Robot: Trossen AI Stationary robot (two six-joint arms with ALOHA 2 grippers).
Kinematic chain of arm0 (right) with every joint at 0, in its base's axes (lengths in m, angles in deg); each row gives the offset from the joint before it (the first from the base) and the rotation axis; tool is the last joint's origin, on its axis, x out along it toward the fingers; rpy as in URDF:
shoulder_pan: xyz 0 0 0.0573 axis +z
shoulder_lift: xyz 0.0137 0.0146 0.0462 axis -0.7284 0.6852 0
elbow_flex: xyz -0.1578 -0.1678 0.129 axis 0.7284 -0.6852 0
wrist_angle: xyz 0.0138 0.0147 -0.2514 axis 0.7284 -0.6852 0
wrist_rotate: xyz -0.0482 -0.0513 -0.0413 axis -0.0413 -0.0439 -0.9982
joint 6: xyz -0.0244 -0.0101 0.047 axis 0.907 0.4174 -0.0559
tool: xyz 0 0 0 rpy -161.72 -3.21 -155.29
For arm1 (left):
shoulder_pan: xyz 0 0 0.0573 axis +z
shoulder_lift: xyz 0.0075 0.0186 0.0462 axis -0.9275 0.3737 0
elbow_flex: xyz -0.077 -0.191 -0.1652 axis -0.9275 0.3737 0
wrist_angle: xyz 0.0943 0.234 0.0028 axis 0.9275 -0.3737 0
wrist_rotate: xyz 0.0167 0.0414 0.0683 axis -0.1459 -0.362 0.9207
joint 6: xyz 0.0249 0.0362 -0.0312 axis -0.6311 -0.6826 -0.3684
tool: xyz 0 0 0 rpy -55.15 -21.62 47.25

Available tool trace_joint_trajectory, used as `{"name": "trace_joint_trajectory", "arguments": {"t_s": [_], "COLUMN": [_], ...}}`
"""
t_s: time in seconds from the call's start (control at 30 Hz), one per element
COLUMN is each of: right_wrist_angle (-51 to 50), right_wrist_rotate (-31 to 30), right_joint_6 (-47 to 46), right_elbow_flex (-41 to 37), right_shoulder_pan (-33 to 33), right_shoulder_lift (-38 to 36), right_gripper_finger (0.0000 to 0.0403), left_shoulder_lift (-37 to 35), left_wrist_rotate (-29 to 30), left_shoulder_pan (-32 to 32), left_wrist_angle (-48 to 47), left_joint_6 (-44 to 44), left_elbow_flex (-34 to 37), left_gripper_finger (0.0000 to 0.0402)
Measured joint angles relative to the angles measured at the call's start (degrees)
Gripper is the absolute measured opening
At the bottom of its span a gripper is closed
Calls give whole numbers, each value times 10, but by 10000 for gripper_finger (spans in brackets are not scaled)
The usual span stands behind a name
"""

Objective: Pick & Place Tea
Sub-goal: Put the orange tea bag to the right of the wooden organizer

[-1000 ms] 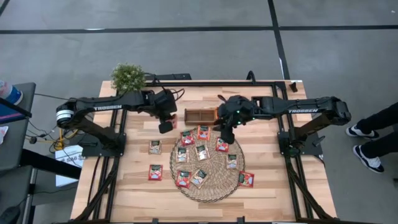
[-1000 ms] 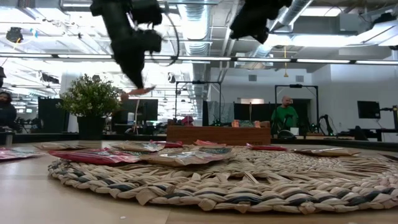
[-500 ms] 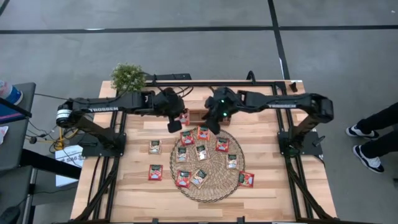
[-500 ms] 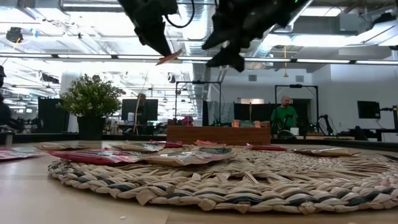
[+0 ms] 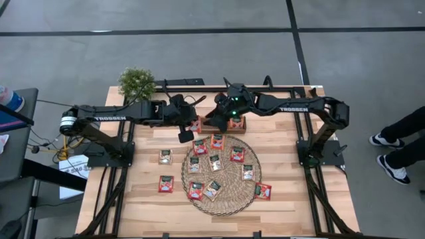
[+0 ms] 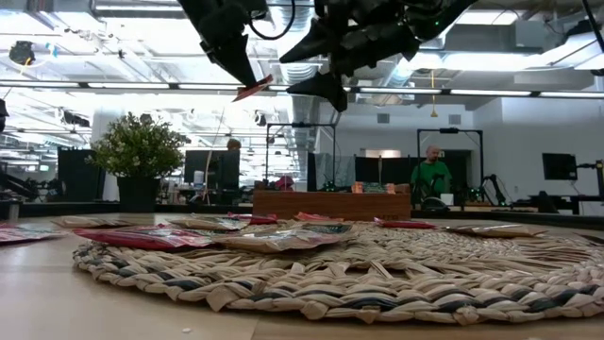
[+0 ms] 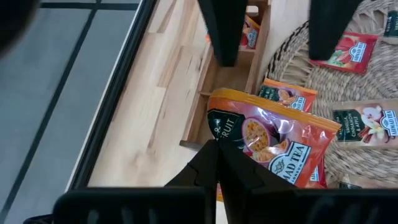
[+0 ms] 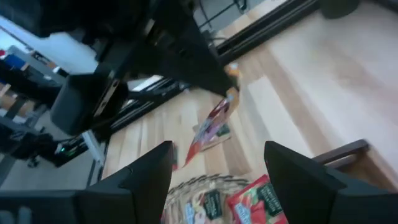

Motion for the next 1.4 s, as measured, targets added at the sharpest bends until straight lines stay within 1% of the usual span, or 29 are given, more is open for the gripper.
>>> {"name": "trace_joint_trajectory", "arguments": {"t_s": [0.13, 0.27, 0.7, 0.93, 1.27, 1.4], "right_wrist_angle": [0, 0, -11, -30, -31, -31], "right_wrist_rotate": [-8, -26, -42, -43, -44, -45], "right_joint_6": [0, 5, 8, 26, 31, 31], "right_elbow_flex": [0, 0, 0, 0, 0, 0], "right_shoulder_pan": [-1, 0, 0, 4, 3, 3], "right_shoulder_lift": [-2, -2, -2, -2, -2, -2], "right_gripper_finger": [244, 244, 239, 194, 138, 103], "left_shoulder_lift": [0, 3, 38, 38, 38, 38], "left_wrist_rotate": [-4, -25, -29, -25, -26, -31], "left_shoulder_pan": [0, 0, -14, -14, -14, -14], "left_wrist_angle": [14, 38, 70, 79, 91, 91], "left_joint_6": [1, 1, 1, 1, 1, 1], "left_elbow_flex": [0, -1, -1, -1, -1, -1], "left_gripper_finger": [0, 0, 0, 0, 0, 0]}}
